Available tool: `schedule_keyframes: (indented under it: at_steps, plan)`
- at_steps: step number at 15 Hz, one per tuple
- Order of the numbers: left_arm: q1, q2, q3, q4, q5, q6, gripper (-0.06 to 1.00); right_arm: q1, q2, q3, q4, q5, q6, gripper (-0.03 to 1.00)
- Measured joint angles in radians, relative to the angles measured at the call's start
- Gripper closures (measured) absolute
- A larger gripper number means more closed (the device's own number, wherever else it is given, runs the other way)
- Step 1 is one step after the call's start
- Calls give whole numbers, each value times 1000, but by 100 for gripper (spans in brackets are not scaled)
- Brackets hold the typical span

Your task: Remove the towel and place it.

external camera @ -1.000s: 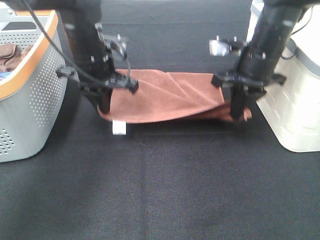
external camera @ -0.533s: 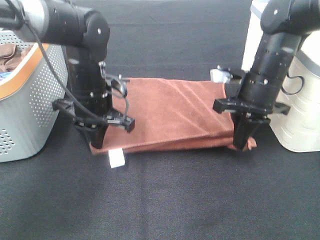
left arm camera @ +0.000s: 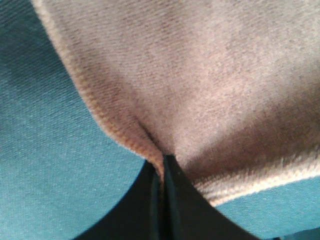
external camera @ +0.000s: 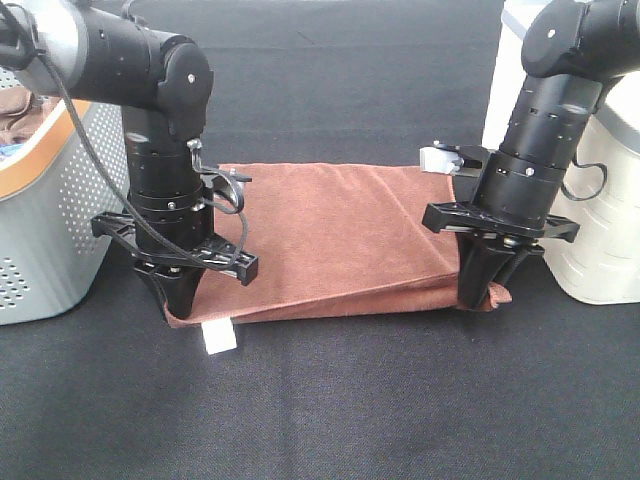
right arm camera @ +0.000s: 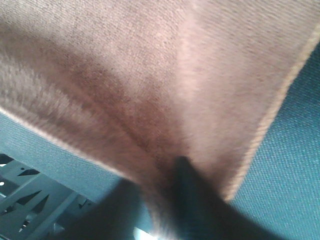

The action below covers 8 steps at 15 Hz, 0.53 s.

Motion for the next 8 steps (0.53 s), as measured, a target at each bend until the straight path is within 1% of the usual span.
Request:
schedule_keyframes:
  at_steps: [1, 2, 3, 5, 6, 8]
  plan:
    - [0, -1, 2, 1, 0, 2, 84, 0, 0, 0, 2, 1, 0, 55]
    - [0, -1, 2, 1, 1, 14, 72, 0, 0, 0, 6, 1, 0, 42]
    - [0, -1, 2, -1, 2, 35, 56, 0, 0, 0, 10, 1, 0, 34]
    - [0, -1, 2, -5, 3, 63, 33, 0, 0, 0, 20, 1, 0, 23]
    - [0, -1, 2, -5, 3, 66, 31, 0, 0, 0, 22, 1, 6, 22]
    - [0, -1, 2, -5, 3, 69, 30, 0, 0, 0, 24, 1, 17, 22]
